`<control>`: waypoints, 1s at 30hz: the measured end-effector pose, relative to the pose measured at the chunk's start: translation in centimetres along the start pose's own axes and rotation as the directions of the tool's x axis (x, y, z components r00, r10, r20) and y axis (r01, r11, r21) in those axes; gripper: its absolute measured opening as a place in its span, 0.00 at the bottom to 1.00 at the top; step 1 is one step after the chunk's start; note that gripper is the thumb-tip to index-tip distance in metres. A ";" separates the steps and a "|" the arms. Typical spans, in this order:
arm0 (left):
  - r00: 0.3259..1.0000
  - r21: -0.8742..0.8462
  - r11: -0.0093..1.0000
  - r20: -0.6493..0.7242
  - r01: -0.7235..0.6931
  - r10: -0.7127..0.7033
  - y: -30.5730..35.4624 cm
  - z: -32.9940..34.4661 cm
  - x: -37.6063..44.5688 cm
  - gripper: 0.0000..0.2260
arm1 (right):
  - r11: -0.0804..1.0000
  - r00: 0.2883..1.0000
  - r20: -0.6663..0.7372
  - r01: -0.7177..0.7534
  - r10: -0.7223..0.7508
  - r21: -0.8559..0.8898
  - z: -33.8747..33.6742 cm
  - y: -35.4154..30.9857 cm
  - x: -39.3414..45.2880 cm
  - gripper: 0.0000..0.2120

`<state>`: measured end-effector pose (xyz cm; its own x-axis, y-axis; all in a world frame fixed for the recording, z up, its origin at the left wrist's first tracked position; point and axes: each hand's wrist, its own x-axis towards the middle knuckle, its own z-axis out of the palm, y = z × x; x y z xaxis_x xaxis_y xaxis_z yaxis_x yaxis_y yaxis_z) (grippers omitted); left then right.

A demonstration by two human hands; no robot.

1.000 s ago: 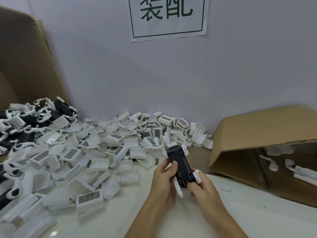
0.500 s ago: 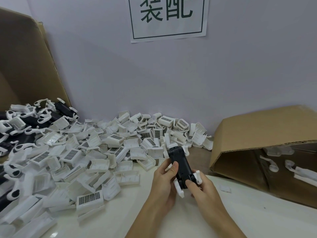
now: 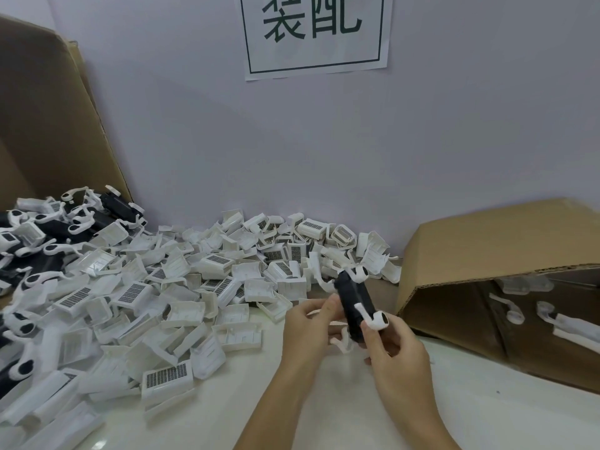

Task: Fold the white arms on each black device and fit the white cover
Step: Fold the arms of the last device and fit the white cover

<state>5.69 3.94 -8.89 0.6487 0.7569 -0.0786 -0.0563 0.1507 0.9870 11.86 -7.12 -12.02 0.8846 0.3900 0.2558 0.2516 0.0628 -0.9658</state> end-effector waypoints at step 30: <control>0.932 -0.587 0.767 0.359 0.258 -0.039 0.7 -4.3 -0.7 0.25 | 0.978 0.989 0.115 0.109 -0.089 -0.179 -0.1 -0.2 -0.3 0.10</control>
<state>1.92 6.23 -8.69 0.8798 0.4714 -0.0614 -0.3209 0.6843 0.6548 11.58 -7.36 -11.85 0.8076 0.4858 0.3344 0.4127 -0.0605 -0.9089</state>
